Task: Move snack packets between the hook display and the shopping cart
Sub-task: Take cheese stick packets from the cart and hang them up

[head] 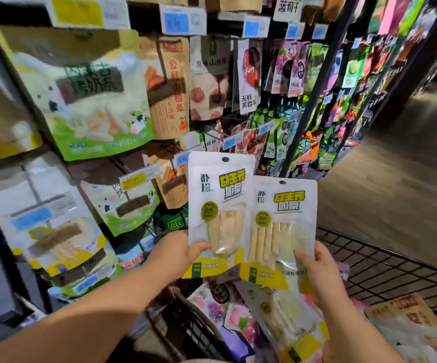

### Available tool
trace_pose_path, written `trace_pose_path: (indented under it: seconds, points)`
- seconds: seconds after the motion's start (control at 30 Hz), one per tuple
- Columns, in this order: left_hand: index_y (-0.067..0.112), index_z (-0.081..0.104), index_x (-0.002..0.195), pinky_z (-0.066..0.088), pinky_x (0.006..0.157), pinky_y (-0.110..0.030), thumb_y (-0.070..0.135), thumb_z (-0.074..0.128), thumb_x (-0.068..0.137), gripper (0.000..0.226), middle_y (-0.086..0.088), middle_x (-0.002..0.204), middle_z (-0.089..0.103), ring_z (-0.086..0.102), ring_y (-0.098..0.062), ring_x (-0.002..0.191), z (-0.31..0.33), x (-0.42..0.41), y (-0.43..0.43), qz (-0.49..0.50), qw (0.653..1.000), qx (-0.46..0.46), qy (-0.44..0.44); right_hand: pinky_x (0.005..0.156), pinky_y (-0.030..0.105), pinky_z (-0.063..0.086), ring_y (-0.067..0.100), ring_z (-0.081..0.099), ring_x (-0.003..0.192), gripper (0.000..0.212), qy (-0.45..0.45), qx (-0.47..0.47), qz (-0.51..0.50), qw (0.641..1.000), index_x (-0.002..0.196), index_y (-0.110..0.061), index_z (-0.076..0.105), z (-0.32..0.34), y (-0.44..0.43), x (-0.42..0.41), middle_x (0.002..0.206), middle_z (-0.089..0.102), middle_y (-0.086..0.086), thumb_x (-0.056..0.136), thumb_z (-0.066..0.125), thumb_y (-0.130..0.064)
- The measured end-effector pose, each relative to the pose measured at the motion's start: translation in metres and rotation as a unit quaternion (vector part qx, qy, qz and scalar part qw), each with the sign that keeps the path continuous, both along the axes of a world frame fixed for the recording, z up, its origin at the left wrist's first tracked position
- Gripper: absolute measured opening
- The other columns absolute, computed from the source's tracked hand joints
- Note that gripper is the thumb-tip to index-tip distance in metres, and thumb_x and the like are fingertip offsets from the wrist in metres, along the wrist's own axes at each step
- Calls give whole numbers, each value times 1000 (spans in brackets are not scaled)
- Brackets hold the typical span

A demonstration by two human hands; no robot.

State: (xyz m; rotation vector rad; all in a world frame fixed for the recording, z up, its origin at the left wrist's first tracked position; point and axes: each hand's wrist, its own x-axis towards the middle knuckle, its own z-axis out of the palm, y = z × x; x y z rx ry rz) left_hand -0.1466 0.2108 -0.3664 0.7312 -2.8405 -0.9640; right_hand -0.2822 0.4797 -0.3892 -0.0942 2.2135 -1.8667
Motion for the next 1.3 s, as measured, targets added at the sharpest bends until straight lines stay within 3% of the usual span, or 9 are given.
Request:
trace_pose_path:
  seconds: [0.1, 0.17, 0.27, 0.4, 0.6, 0.7, 0.9, 1.13, 1.3]
  points:
    - [11, 63, 84, 36, 57, -33, 50, 52, 92, 42, -1, 62, 51, 50, -22, 64, 24, 8, -18, 35, 999, -4, 41, 67, 35, 51, 23, 68, 83, 21, 24, -10, 27, 999, 104, -20, 63, 23, -22, -1, 99, 72, 4, 92, 59, -4]
    - [18, 68, 92, 46, 66, -33, 45, 53, 93, 31, -6, 75, 66, 60, -26, 76, 38, 16, -31, 49, 994, 37, 92, 65, 34, 50, 21, 68, 82, 21, 39, -22, 49, 998, 101, -22, 63, 40, -38, -1, 97, 72, 2, 92, 58, -3]
    - [15, 61, 69, 42, 61, -26, 43, 57, 90, 35, -6, 65, 60, 58, -24, 68, 55, 31, -45, 89, 985, 33, 146, 65, 34, 49, 19, 69, 83, 22, 61, -42, 93, 993, 101, -24, 64, 62, -62, 1, 97, 72, 0, 91, 60, -4]
    - [11, 73, 88, 48, 72, -31, 49, 56, 80, 43, -11, 84, 72, 66, -24, 84, 76, 56, -55, 178, 956, 82, 217, 59, 30, 49, 14, 67, 73, 22, 83, -76, 134, 985, 105, -23, 65, 84, -95, 9, 91, 73, -2, 85, 70, -13]
    - [23, 73, 85, 46, 67, -20, 32, 62, 91, 16, 0, 82, 73, 66, -14, 81, 114, 100, -70, 256, 912, 109, 300, 59, 31, 45, 17, 60, 66, 19, 100, -125, 214, 964, 106, -16, 66, 112, -141, 20, 83, 70, 3, 87, 68, -13]
    - [27, 74, 84, 54, 76, -31, 37, 64, 89, 15, 6, 82, 74, 69, -10, 81, 129, 120, -77, 289, 875, 159, 354, 61, 31, 49, 21, 65, 71, 32, 112, -139, 237, 955, 101, -17, 68, 125, -163, 29, 88, 73, 10, 73, 79, -26]
    - [26, 75, 97, 50, 92, -50, 44, 65, 86, 24, 2, 99, 74, 67, -20, 98, 132, 152, -96, 338, 814, 215, 422, 84, 47, 51, 29, 67, 91, 18, 127, -137, 284, 940, 103, -19, 69, 139, -202, 42, 95, 74, 5, 88, 66, -9]
    - [25, 71, 100, 48, 96, -43, 24, 61, 92, 13, 3, 101, 74, 66, -19, 101, 117, 171, -107, 371, 760, 268, 461, 71, 37, 46, 24, 64, 72, 26, 140, -109, 302, 937, 87, -41, 71, 141, -218, 58, 79, 72, 2, 87, 70, -15]
    - [26, 71, 99, 51, 92, -41, 22, 60, 93, 14, 4, 98, 74, 67, -17, 98, 109, 172, -111, 387, 746, 272, 469, 82, 42, 48, 27, 67, 80, 18, 125, -100, 315, 936, 95, -25, 71, 136, -226, 61, 85, 75, 3, 87, 69, -8]
